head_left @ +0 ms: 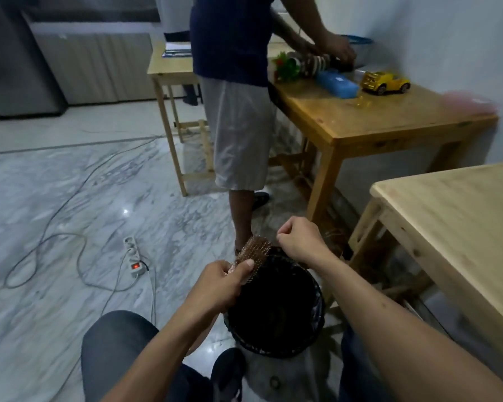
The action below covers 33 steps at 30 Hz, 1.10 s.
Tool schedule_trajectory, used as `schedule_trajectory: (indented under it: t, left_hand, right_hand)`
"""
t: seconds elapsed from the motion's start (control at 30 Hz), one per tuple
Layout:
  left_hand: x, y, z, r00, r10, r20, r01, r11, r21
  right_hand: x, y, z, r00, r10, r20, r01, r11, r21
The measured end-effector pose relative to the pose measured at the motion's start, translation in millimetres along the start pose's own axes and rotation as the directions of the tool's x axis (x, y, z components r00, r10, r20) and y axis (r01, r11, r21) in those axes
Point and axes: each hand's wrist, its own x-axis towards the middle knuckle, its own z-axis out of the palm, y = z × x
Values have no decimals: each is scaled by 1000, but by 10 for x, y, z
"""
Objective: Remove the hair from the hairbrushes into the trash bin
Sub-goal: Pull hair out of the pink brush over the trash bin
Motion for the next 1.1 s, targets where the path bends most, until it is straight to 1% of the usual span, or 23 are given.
schedule_trajectory:
  t: [0.1, 0.2, 0.23, 0.27, 0.3, 0.33, 0.37, 0.4, 0.43, 0.47, 0.5, 0.57, 0.6, 0.63, 0.67, 0.73, 0.77, 0.8, 0.83, 0.9, 0.93, 1.0, 1.1]
  left_hand:
    - [17, -77, -14, 999, -19, -28, 20, 999, 34]
    - [76, -83, -58, 997, -18, -76, 27, 993, 117]
    - [99, -86, -85, 995, -15, -94, 30, 987, 159]
    - [120, -88, -104, 994, -8, -107, 29, 980, 199]
    - [138, -94, -113, 993, -1, -115, 28, 973, 229]
    - [155, -99, -104, 993, 2, -115, 27, 968, 250]
    - [167, -100, -79, 994, -1, -108, 29, 965, 262]
    - [180, -94, -36, 995, -3, -98, 29, 963, 269]
    - [188, -79, 13, 996, -2, -91, 28, 959, 283]
    - [196, -64, 63, 996, 5, -84, 22, 949, 313]
    - [200, -49, 110, 997, 14, -81, 16, 932, 361]
    - [216, -49, 192, 997, 42, -68, -4, 878, 479]
    - [225, -60, 221, 997, 58, -59, -18, 850, 526]
    - [239, -77, 236, 996, 68, -50, -29, 829, 558]
    - [256, -97, 241, 996, 74, -43, -36, 819, 572]
    - [287, -167, 174, 998, 39, -46, -8, 843, 538]
    - [286, -220, 110, 999, -6, -52, 30, 871, 491]
    - [278, -295, 39, 997, -55, -57, 74, 897, 436]
    - [263, -374, -31, 994, -92, -64, 110, 912, 396]
    - [247, -492, -114, 988, -125, -91, 150, 917, 369]
    - [254, -523, -112, 986, -127, -108, 158, 919, 361]
    - [283, -521, -66, 986, -108, -129, 150, 915, 375]
    - [298, -460, -10, 989, -46, -139, 100, 908, 407]
  right_hand:
    - [91, 5, 105, 999, 16, -50, -17, 1000, -22]
    - [206, 25, 231, 998, 36, -48, -33, 998, 45]
    - [246, 48, 259, 999, 44, -16, -41, 992, 123]
    - [274, 71, 276, 997, 57, 52, -68, 967, 246]
    - [297, 106, 282, 987, 61, 152, -114, 922, 369]
    - [325, 159, 287, 967, 49, 252, -162, 876, 455]
    - [343, 207, 282, 945, 18, 327, -183, 856, 483]
    - [332, 235, 270, 930, -16, 367, -175, 859, 481]
    - [321, 263, 264, 928, -56, 368, -131, 876, 465]
    - [300, 284, 258, 944, -84, 320, -69, 897, 437]
    - [280, 306, 242, 967, -90, 237, -9, 922, 387]
    - [252, 353, 202, 991, -97, 93, 76, 975, 210]
    - [229, 372, 188, 993, -103, 55, 95, 987, 132]
    - [225, 404, 189, 995, -94, 26, 91, 991, 100]
    - [239, 435, 182, 998, -59, -12, 60, 992, 114]
    - [353, 522, 38, 989, 116, -88, -91, 964, 250]
    - [424, 579, -88, 970, 210, -120, -163, 933, 321]
    - [488, 639, -226, 954, 269, -134, -205, 909, 364]
    - [527, 681, -354, 955, 266, -128, -209, 915, 344]
    - [520, 693, -410, 984, 166, -65, -149, 965, 215]
    - [512, 679, -340, 993, 114, -30, -107, 977, 184]
    - [489, 636, -104, 997, 66, 28, -70, 971, 228]
    - [463, 573, 96, 986, 70, 151, -115, 943, 314]
